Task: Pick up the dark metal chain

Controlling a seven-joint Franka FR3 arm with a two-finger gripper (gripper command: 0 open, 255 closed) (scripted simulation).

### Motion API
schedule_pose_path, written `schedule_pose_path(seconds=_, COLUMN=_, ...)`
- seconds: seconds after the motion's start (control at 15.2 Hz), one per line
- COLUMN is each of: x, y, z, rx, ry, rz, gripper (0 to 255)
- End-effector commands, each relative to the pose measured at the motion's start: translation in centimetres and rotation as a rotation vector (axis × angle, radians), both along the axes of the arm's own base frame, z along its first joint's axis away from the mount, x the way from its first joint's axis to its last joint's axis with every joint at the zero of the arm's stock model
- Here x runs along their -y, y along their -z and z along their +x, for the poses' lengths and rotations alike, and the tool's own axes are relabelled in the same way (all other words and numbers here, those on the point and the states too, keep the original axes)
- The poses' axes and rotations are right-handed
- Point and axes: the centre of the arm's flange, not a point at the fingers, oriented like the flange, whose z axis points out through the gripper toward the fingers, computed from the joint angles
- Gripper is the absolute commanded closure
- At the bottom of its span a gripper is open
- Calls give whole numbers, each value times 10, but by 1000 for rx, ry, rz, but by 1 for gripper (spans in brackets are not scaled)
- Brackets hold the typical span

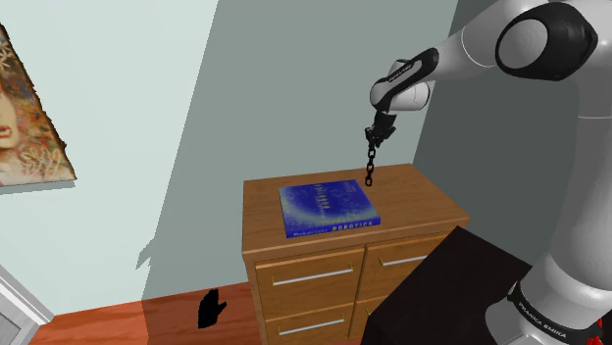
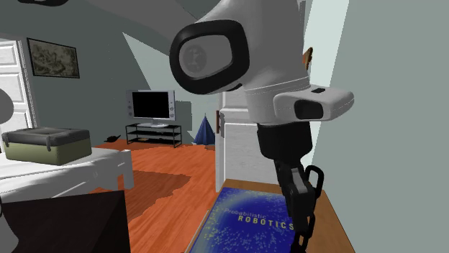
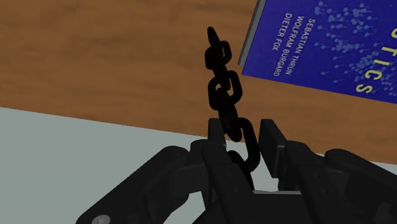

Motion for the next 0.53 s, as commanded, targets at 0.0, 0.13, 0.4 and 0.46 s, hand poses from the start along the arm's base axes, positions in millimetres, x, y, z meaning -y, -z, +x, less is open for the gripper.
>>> schedule_pose_path(seconds=0.0, x=1, y=-12, z=-2, rx=0, ry=0, rz=0, gripper=255)
schedule_pose_path(seconds=0.13, x=1, y=-22, z=-2, rx=0, ry=0, rz=0, gripper=255)
schedule_pose_path(seconds=0.4, x=1, y=-43, z=-2, rx=0, ry=0, rz=0, gripper=255)
schedule_pose_path(seconds=0.46, x=1, y=-49, z=-2, rx=0, ry=0, rz=0, gripper=255)
